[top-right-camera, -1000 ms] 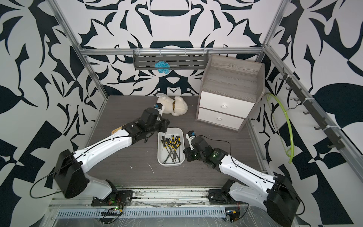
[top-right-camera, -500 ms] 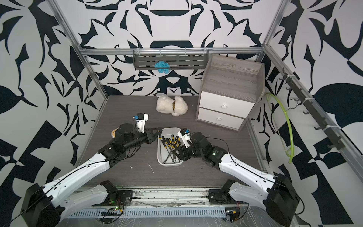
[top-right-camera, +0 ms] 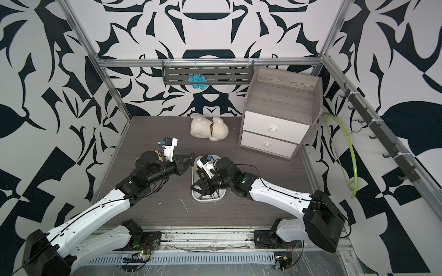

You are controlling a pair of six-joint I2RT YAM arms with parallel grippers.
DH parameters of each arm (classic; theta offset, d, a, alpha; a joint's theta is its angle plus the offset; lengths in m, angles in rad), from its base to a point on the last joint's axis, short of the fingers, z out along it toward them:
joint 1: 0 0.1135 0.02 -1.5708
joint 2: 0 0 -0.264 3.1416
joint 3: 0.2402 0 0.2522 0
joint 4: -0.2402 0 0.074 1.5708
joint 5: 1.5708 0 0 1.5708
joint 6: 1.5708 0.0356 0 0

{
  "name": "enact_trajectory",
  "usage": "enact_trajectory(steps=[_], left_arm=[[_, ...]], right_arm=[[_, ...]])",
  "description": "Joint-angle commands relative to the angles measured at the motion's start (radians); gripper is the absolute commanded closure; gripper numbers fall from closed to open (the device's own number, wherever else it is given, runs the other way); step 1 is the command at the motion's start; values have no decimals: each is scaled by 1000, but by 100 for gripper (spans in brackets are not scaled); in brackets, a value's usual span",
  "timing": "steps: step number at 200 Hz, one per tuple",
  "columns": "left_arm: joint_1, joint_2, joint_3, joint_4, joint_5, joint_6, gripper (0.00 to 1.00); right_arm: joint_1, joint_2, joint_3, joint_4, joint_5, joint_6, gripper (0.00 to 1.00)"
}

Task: Take the file tool out of the storage box
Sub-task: Pick up the file tool from the storage box, then place the file tool at the center of the board.

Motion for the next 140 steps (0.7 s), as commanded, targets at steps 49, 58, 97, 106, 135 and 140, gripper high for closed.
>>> enact_trajectory(steps=[49, 58, 97, 106, 135, 140], left_arm=[[1, 14, 8, 27, -5, 8, 100], [1, 14, 7, 26, -5, 11, 100], [0, 13, 5, 19, -22, 21, 100], [0, 14, 6, 17, -24, 23, 100], [0, 17, 3, 14, -26, 28, 97], [0, 17, 3, 13, -30, 30, 92]], right_arm=[[9, 10, 34, 75, -2, 2, 70], [8, 17, 36, 75, 0, 3, 73], [9, 41, 38, 72, 2, 8, 86], [9, 44, 37, 76, 3, 9, 89], [9, 39, 33, 65, 25, 4, 100], [10, 37, 33, 60, 31, 2, 100]])
